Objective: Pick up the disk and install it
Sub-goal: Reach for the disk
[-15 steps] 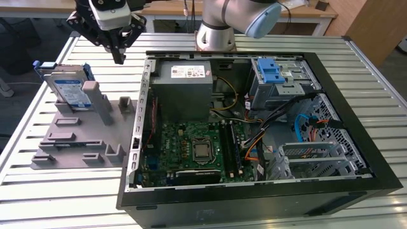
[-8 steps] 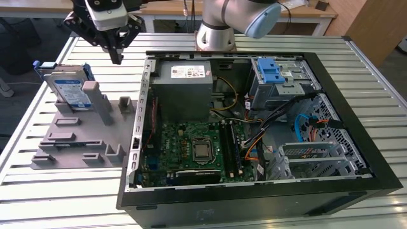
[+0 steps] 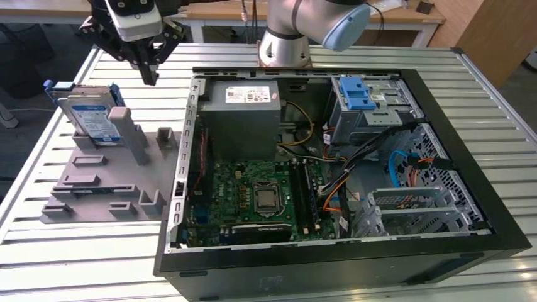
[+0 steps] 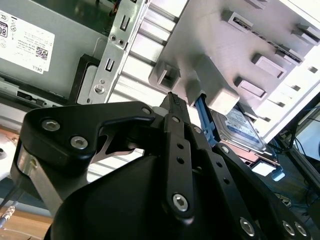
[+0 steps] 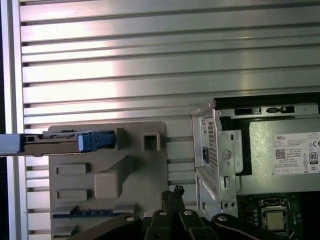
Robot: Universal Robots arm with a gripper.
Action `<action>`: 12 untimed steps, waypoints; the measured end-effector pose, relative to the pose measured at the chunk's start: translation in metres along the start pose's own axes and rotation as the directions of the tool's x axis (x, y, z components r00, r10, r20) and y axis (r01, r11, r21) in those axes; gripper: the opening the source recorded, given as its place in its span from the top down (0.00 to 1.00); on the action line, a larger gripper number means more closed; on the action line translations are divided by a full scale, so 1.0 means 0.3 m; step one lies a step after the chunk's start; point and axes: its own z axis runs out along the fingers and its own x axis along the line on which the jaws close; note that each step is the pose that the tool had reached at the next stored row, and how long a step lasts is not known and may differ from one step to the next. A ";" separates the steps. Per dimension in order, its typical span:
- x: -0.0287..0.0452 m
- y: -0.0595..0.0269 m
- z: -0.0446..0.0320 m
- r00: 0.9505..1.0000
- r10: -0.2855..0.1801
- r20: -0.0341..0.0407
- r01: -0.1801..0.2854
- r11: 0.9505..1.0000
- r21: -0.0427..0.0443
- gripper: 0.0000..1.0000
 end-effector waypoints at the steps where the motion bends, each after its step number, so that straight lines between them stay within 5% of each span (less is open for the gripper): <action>1: 0.003 0.000 0.001 1.000 0.000 0.000 0.000 1.000 0.000 0.89; 12: 0.034 0.000 0.007 1.000 0.000 0.000 0.000 1.000 0.000 0.89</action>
